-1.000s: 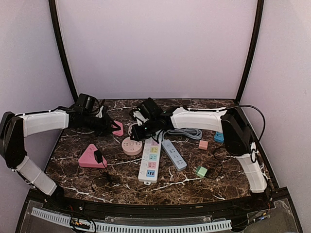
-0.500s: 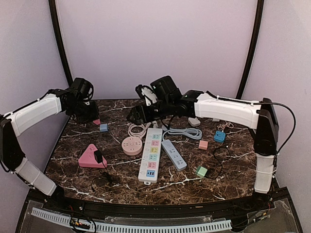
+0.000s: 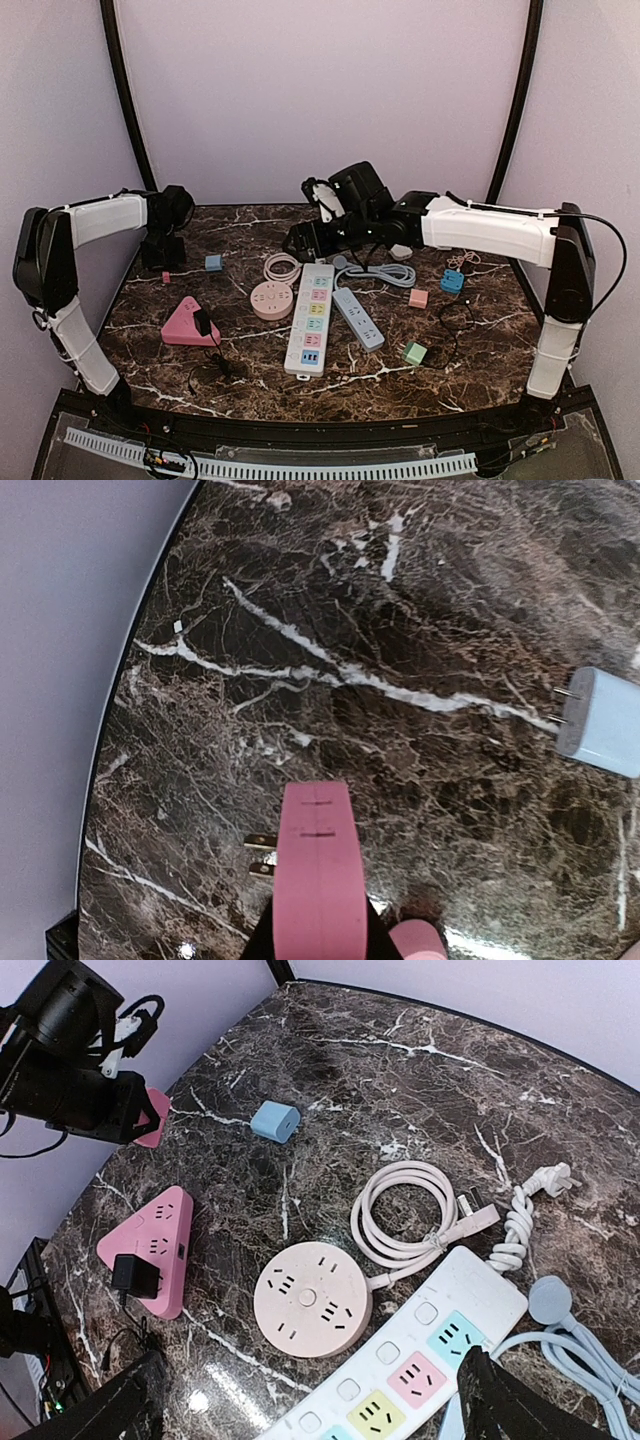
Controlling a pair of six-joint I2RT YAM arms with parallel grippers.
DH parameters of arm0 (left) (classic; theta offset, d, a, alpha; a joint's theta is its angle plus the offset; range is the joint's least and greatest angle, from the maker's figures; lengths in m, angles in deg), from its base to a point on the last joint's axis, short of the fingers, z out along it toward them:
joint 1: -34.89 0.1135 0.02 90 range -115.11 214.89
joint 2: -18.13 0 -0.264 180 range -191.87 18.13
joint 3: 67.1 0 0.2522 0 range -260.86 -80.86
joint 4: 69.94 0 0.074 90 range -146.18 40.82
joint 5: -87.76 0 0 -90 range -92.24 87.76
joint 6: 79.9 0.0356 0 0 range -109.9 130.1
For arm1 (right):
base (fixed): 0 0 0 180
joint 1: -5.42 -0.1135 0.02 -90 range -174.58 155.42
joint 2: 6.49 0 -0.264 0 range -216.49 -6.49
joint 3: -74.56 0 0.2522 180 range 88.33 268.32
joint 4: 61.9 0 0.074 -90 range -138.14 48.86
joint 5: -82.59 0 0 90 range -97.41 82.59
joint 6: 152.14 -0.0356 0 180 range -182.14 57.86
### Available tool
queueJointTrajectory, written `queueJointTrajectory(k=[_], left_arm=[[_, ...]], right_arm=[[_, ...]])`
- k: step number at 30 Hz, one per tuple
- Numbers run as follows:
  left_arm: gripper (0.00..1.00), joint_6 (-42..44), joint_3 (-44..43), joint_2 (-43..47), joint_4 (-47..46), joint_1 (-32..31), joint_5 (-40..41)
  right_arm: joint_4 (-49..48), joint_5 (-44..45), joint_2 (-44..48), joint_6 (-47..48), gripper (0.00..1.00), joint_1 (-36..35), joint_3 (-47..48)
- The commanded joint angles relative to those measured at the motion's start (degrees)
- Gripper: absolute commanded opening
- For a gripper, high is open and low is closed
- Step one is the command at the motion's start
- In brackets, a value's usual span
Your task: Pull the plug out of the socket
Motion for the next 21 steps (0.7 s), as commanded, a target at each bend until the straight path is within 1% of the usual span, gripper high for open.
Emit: queueJointTrajectory(k=[1, 6, 9, 15, 18, 21], left_arm=[[0.02, 3.1, -0.8, -2.9, 1.4, 1.8, 1.2], [0.06, 5.6, -1.2, -6.4, 0.3, 2.6, -0.8], [0.09, 6.4, -1.5, -8.5, -0.1, 2.9, -1.2], [0.13, 6.8, -1.4, -10.8, -0.6, 3.0, -2.4], [0.2, 6.9, -1.3, -11.2, -0.8, 2.9, -3.0], [0.32, 7.2, -1.2, -11.3, -1.2, 3.0, -4.3]], right_arm=[[-0.4, 2.0, 2.2, -0.5, 0.99, 0.6, -2.2], [-0.4, 0.8, 2.7, -1.1, 0.98, 0.6, -3.4], [-0.6, -1.4, 2.4, -0.9, 0.99, 0.7, -3.6], [-0.4, -2.1, 2.0, -1.0, 0.99, 0.6, -3.9], [-0.2, -2.5, 1.6, -1.0, 0.99, 0.6, -3.6], [0.1, -3.1, 1.2, -1.1, 0.99, 0.6, -3.3]])
